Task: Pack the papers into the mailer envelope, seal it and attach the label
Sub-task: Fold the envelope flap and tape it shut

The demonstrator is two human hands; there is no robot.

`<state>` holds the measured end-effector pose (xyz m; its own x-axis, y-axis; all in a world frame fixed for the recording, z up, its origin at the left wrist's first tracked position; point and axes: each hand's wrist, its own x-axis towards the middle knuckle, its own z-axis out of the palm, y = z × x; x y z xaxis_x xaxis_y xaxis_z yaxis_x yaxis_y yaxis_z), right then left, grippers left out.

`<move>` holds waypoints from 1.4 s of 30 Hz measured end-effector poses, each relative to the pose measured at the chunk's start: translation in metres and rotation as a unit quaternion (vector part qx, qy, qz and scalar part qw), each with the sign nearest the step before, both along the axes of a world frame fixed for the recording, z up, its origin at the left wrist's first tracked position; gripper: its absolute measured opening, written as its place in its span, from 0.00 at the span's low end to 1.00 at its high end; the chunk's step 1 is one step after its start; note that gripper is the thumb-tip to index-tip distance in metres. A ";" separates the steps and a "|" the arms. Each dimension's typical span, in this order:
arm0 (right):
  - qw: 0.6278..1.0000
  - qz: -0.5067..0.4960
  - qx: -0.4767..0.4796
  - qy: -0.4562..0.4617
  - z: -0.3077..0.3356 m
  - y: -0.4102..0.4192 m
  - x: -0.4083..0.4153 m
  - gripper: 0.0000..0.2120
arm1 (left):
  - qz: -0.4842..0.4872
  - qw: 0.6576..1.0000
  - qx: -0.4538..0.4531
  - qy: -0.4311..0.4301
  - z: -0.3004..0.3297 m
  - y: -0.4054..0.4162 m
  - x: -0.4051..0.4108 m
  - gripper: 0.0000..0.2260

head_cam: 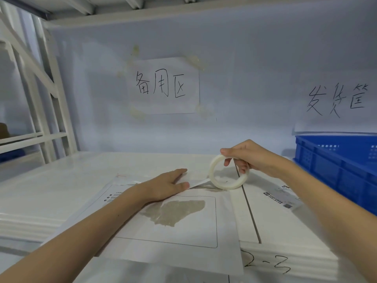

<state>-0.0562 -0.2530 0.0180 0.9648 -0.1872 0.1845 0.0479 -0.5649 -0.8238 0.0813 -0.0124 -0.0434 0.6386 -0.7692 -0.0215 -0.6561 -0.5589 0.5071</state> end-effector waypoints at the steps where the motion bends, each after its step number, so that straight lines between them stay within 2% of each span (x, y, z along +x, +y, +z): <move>1: 1.000 0.001 0.006 -0.002 -0.002 -0.002 0.000 0.23 | -0.004 1.000 0.018 -0.002 0.003 -0.001 0.000 0.29; 5: 0.999 -0.007 0.049 -0.022 -0.011 0.000 0.001 0.22 | -0.013 0.997 0.073 -0.013 0.017 -0.014 -0.003 0.28; 8: 0.997 -0.009 0.082 -0.012 -0.015 0.002 0.000 0.22 | -0.028 0.999 0.032 0.010 0.014 -0.028 -0.012 0.33; 11: 0.991 -0.012 0.132 -0.006 -0.017 0.003 -0.002 0.22 | -0.013 0.999 -0.023 0.044 0.005 -0.039 -0.015 0.25; 13: 0.989 -0.026 0.143 -0.008 -0.016 0.005 -0.004 0.22 | -0.015 0.998 -0.034 0.051 0.000 -0.040 -0.018 0.28; 16: 0.993 -0.033 0.112 -0.018 -0.014 0.008 -0.004 0.22 | -0.024 0.999 -0.026 0.025 -0.003 -0.042 -0.018 0.33; 20: 0.998 -0.026 0.055 -0.028 -0.006 0.008 -0.007 0.22 | -0.015 0.999 0.029 -0.027 -0.002 -0.049 -0.014 0.34; 26: 0.997 -0.072 0.005 -0.036 0.000 -0.004 -0.020 0.22 | 0.005 0.994 0.106 -0.016 0.008 -0.054 -0.010 0.34; 30: 0.996 -0.078 0.012 -0.039 -0.003 -0.005 -0.016 0.23 | -0.038 0.998 0.044 -0.022 0.013 -0.059 -0.024 0.30; 34: 0.996 -0.078 0.018 -0.042 -0.005 -0.009 -0.016 0.23 | -0.039 0.998 -0.035 0.034 -0.001 -0.064 -0.032 0.28; 36: 0.996 -0.080 0.021 -0.042 -0.006 -0.011 -0.017 0.23 | -0.020 0.999 -0.040 0.029 -0.005 -0.066 -0.030 0.26; 42: 0.998 -0.042 0.027 -0.046 -0.005 -0.007 -0.019 0.19 | -0.033 0.999 0.008 -0.018 -0.006 -0.073 -0.028 0.33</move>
